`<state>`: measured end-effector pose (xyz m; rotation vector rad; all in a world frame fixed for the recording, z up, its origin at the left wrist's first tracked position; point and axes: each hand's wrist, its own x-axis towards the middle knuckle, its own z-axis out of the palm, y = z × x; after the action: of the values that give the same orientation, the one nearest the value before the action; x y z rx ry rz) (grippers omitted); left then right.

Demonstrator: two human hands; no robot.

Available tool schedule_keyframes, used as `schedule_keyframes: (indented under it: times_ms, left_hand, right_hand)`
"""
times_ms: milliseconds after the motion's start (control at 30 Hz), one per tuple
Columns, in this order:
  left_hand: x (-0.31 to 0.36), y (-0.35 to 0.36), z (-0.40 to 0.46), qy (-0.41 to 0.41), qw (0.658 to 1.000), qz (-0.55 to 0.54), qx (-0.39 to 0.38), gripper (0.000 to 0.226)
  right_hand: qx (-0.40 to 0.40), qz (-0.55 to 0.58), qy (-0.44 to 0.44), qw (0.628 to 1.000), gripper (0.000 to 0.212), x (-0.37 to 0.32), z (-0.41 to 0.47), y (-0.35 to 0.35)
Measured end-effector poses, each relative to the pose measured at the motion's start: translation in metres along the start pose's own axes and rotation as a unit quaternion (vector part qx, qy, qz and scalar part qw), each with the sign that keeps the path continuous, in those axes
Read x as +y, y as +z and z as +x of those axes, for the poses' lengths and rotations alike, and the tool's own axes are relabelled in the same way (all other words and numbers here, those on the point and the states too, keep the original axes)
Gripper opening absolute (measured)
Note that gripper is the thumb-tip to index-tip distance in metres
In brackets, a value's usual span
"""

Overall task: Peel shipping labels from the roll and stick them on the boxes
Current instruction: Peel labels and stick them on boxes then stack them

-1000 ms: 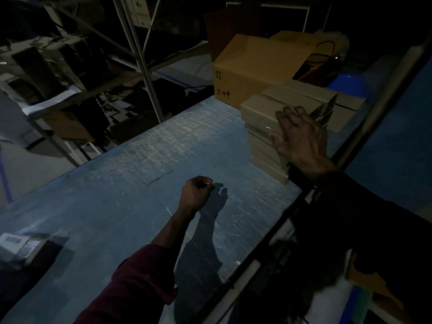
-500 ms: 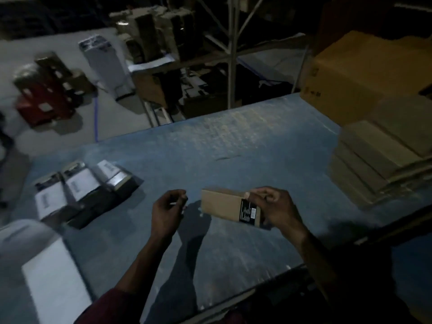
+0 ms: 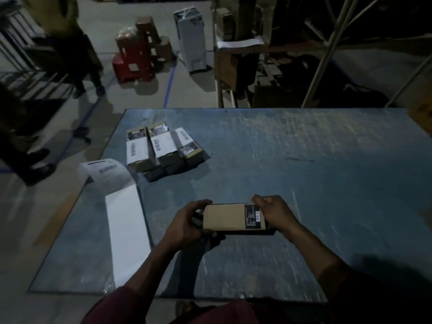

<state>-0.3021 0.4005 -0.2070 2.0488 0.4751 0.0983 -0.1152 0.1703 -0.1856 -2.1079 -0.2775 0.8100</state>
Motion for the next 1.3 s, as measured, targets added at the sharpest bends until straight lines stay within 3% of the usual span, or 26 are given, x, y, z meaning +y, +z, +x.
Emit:
schedule_keyframes:
  times_ms: [100,433,533,633,733,800,933,1033,1133,1300]
  left_hand:
    - [0.004,-0.004,-0.006,-0.013,0.999,0.031,-0.002,0.080]
    - [-0.005,-0.019,-0.019,-0.016,0.993,0.120,-0.008,0.078]
    - [-0.008,-0.023,-0.024,-0.028,0.996,0.081,-0.018,0.089]
    - [-0.018,-0.046,-0.036,-0.051,0.998,0.015,0.030,0.077]
    - [-0.033,-0.090,-0.050,-0.065,0.986,-0.006,0.155,0.049]
    - [-0.049,-0.123,-0.056,-0.094,0.965,-0.037,0.243,0.036]
    - [-0.088,-0.185,-0.056,-0.193,0.910,-0.087,0.356,0.042]
    - [-0.102,-0.216,-0.036,-0.235,0.898,-0.099,0.359,0.062]
    - [-0.102,-0.234,-0.007,-0.233,0.903,-0.115,0.342,0.072]
    - [-0.102,-0.241,0.018,-0.210,0.909,-0.184,0.311,0.026]
  right_hand:
    - [0.040,-0.062,-0.013,0.997,0.056,-0.011,-0.003,0.007]
    - [0.098,-0.209,-0.099,0.968,0.054,-0.024,-0.013,0.039]
    - [0.113,-0.253,-0.114,0.954,0.041,-0.031,-0.011,0.045]
    - [0.145,-0.260,-0.189,0.936,0.023,-0.055,-0.007,0.070]
    - [0.087,-0.205,-0.281,0.934,0.008,-0.090,-0.003,0.110]
    - [0.011,-0.165,-0.277,0.946,0.006,-0.119,0.002,0.142]
    - [-0.081,-0.149,-0.238,0.956,0.012,-0.165,0.028,0.215]
    - [-0.089,-0.141,-0.232,0.958,0.019,-0.188,0.050,0.260]
    - [-0.098,-0.179,-0.221,0.954,0.039,-0.206,0.068,0.285]
    - [-0.097,-0.193,-0.207,0.954,0.037,-0.213,0.082,0.309]
